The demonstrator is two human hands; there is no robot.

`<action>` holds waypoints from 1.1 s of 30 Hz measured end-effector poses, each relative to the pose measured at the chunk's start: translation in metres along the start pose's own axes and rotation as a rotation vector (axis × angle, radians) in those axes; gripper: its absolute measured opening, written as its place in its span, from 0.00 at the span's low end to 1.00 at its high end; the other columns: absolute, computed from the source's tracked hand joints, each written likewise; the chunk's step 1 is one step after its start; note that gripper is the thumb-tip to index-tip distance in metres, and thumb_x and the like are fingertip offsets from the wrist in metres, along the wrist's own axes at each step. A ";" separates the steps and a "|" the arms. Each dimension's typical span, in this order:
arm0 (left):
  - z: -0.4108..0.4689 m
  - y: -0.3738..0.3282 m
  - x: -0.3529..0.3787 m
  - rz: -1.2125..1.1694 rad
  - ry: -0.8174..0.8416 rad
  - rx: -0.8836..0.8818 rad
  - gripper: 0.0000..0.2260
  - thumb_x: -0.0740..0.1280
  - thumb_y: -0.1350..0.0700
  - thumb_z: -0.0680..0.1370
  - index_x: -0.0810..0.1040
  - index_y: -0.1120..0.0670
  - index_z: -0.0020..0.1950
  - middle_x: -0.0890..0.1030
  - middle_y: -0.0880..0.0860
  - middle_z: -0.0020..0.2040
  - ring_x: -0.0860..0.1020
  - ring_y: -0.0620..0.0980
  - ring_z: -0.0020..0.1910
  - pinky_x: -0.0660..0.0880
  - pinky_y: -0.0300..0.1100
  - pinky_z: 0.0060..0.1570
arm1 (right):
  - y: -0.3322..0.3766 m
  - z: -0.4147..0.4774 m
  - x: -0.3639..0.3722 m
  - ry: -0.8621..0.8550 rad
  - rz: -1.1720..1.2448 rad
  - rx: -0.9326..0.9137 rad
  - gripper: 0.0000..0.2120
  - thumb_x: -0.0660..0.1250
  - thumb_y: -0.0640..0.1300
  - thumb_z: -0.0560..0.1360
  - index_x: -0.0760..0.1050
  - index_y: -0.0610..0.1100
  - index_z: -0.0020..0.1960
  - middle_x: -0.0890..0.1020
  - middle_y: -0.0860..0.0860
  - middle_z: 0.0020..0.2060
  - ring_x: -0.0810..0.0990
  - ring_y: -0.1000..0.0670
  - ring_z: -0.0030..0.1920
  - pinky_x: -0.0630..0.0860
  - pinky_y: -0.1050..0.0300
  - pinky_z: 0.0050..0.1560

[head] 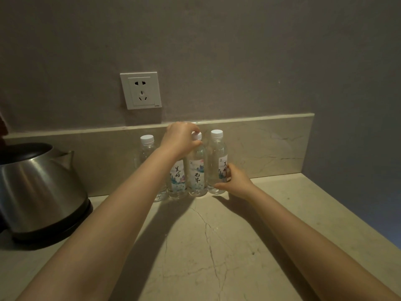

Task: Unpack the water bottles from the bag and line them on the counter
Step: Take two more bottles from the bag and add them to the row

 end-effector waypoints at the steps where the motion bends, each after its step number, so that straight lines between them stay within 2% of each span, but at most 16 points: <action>1: 0.000 0.001 0.000 -0.006 0.004 0.003 0.17 0.70 0.51 0.74 0.78 0.54 0.62 0.80 0.53 0.59 0.76 0.54 0.60 0.70 0.51 0.62 | 0.000 0.001 0.000 0.005 0.009 -0.009 0.30 0.77 0.48 0.65 0.69 0.46 0.62 0.80 0.50 0.56 0.79 0.51 0.52 0.77 0.52 0.55; 3: 0.000 0.002 0.000 0.009 0.004 0.017 0.18 0.70 0.49 0.74 0.78 0.54 0.62 0.80 0.52 0.58 0.75 0.54 0.59 0.69 0.51 0.62 | -0.001 0.002 -0.001 -0.043 0.005 -0.003 0.29 0.78 0.47 0.64 0.71 0.46 0.61 0.81 0.50 0.54 0.79 0.51 0.51 0.78 0.52 0.54; 7: 0.000 0.003 0.001 0.064 -0.019 0.029 0.18 0.69 0.47 0.74 0.78 0.52 0.62 0.80 0.51 0.58 0.75 0.53 0.59 0.67 0.51 0.62 | -0.001 -0.002 0.004 -0.145 -0.037 0.034 0.26 0.78 0.52 0.63 0.70 0.47 0.53 0.80 0.52 0.47 0.79 0.51 0.45 0.79 0.52 0.46; 9: 0.000 0.003 0.003 0.068 -0.029 0.030 0.18 0.69 0.47 0.74 0.78 0.51 0.62 0.80 0.50 0.58 0.74 0.53 0.60 0.66 0.50 0.61 | 0.001 -0.006 0.009 -0.210 -0.071 0.025 0.25 0.77 0.54 0.64 0.68 0.47 0.51 0.80 0.51 0.46 0.79 0.50 0.44 0.78 0.52 0.43; 13: -0.001 0.002 0.001 0.098 -0.030 0.025 0.18 0.68 0.46 0.75 0.77 0.50 0.63 0.79 0.50 0.59 0.74 0.53 0.61 0.65 0.51 0.61 | 0.006 -0.009 0.014 -0.255 -0.120 0.018 0.25 0.76 0.54 0.65 0.66 0.45 0.51 0.81 0.48 0.48 0.81 0.46 0.47 0.78 0.50 0.42; 18: -0.009 -0.002 0.003 0.116 -0.041 0.016 0.17 0.67 0.45 0.75 0.77 0.52 0.61 0.79 0.51 0.58 0.73 0.52 0.60 0.64 0.52 0.61 | 0.004 -0.008 0.007 -0.138 -0.078 0.069 0.30 0.76 0.57 0.64 0.66 0.44 0.56 0.80 0.49 0.51 0.80 0.46 0.51 0.75 0.52 0.44; 21: -0.019 -0.005 0.001 0.064 -0.121 0.021 0.20 0.65 0.47 0.76 0.74 0.54 0.65 0.76 0.52 0.64 0.70 0.52 0.65 0.63 0.51 0.64 | 0.008 -0.013 -0.006 -0.166 -0.025 0.100 0.35 0.73 0.61 0.66 0.65 0.43 0.64 0.79 0.48 0.54 0.79 0.45 0.53 0.74 0.54 0.45; 23: -0.028 -0.015 -0.004 -0.051 -0.252 0.056 0.18 0.65 0.51 0.77 0.75 0.56 0.64 0.76 0.53 0.62 0.71 0.52 0.63 0.64 0.48 0.63 | 0.016 -0.021 -0.020 -0.236 0.024 0.073 0.31 0.69 0.61 0.69 0.66 0.45 0.64 0.79 0.52 0.49 0.80 0.49 0.45 0.76 0.54 0.40; 25: -0.038 -0.033 -0.006 -0.231 -0.342 0.086 0.13 0.66 0.54 0.77 0.78 0.58 0.59 0.79 0.54 0.56 0.74 0.51 0.58 0.67 0.42 0.58 | 0.025 -0.032 -0.040 -0.326 0.076 0.015 0.19 0.67 0.58 0.72 0.72 0.47 0.57 0.79 0.54 0.42 0.78 0.54 0.39 0.74 0.57 0.36; 26: -0.043 -0.044 -0.005 -0.335 -0.350 0.089 0.11 0.66 0.56 0.76 0.79 0.59 0.56 0.80 0.54 0.54 0.75 0.50 0.55 0.68 0.40 0.55 | 0.029 -0.039 -0.052 -0.369 0.120 -0.007 0.13 0.67 0.56 0.72 0.74 0.48 0.50 0.81 0.52 0.40 0.79 0.53 0.38 0.76 0.54 0.38; 27: -0.048 -0.057 -0.001 -0.440 -0.335 0.085 0.10 0.66 0.57 0.76 0.80 0.59 0.54 0.80 0.54 0.52 0.76 0.49 0.52 0.70 0.39 0.53 | 0.031 -0.048 -0.064 -0.402 0.179 -0.020 0.08 0.66 0.54 0.72 0.75 0.49 0.44 0.82 0.50 0.39 0.81 0.50 0.38 0.79 0.49 0.42; 29: -0.058 -0.084 0.012 -0.634 -0.259 0.064 0.07 0.66 0.58 0.76 0.81 0.58 0.52 0.81 0.53 0.50 0.77 0.47 0.48 0.72 0.37 0.48 | 0.028 -0.073 -0.086 -0.475 0.270 -0.020 0.07 0.66 0.51 0.71 0.73 0.50 0.36 0.82 0.49 0.34 0.82 0.47 0.35 0.80 0.44 0.45; 33: -0.075 -0.162 0.052 -1.002 -0.040 -0.032 0.05 0.66 0.60 0.75 0.81 0.57 0.49 0.82 0.55 0.46 0.77 0.48 0.45 0.74 0.42 0.50 | -0.002 -0.146 -0.136 -0.731 0.286 0.053 0.07 0.64 0.54 0.63 0.74 0.52 0.33 0.81 0.52 0.28 0.82 0.51 0.30 0.81 0.46 0.43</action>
Point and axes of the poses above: each hand's wrist, its own z-axis towards the middle knuckle, its own x-axis out of the palm, y = z × x, the point moved 3 cm from there along z, towards the middle knuckle
